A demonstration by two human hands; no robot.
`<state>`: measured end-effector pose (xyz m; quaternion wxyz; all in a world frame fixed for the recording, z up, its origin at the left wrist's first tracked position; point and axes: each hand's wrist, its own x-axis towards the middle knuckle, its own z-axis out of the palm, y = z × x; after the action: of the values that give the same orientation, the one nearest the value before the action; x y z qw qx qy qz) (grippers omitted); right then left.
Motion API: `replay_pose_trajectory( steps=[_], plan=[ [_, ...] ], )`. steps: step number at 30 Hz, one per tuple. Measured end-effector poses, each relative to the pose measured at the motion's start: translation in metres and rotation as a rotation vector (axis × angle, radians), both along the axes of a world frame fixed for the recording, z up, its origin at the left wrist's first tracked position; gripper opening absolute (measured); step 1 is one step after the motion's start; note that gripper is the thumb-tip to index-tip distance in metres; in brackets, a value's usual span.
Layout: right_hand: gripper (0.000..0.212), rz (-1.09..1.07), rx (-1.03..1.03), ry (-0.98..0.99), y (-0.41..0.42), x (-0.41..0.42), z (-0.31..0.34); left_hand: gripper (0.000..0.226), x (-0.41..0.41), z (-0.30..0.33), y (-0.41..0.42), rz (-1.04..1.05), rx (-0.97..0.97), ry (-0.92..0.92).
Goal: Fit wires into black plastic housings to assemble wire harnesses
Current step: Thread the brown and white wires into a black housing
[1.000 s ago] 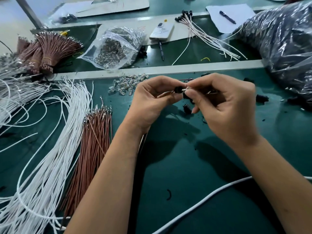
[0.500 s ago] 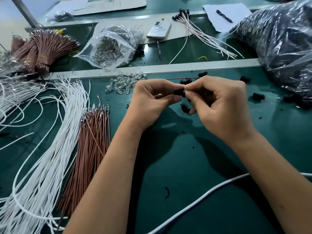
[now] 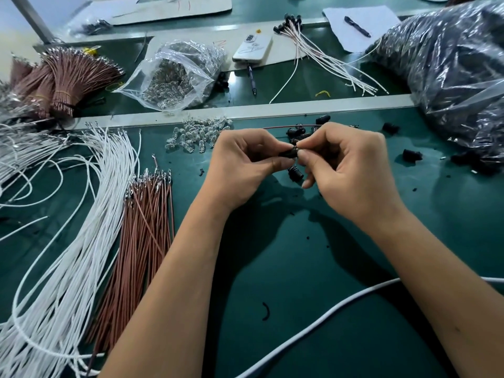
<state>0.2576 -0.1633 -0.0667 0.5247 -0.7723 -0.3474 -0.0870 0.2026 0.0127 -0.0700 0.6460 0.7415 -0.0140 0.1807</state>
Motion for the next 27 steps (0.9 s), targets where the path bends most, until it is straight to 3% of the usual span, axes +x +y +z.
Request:
replay_pose_trajectory(
  steps=[4,11,18,24,27],
  plan=[
    [0.006,0.089,0.018,0.165,-0.0041,0.0069,0.0012,0.023,-0.0016,0.0013,-0.0007,-0.001,0.024,0.003],
    [0.012,0.219,0.056,0.283,-0.0069,0.0083,0.0045,0.024,-0.0043,0.0033,0.0005,-0.064,0.004,0.049],
    [0.009,0.213,0.096,0.345,-0.005,0.0086,0.0017,0.02,-0.003,0.0028,-0.0031,-0.051,0.004,0.062],
    [0.006,0.255,0.297,0.624,-0.0068,0.0095,0.0057,0.018,-0.0017,0.0036,-0.002,-0.039,-0.11,0.079],
    [0.004,0.228,0.305,0.655,-0.0065,0.0096,0.0051,0.018,-0.0021,0.0038,-0.0017,-0.039,-0.096,0.075]
  ],
)
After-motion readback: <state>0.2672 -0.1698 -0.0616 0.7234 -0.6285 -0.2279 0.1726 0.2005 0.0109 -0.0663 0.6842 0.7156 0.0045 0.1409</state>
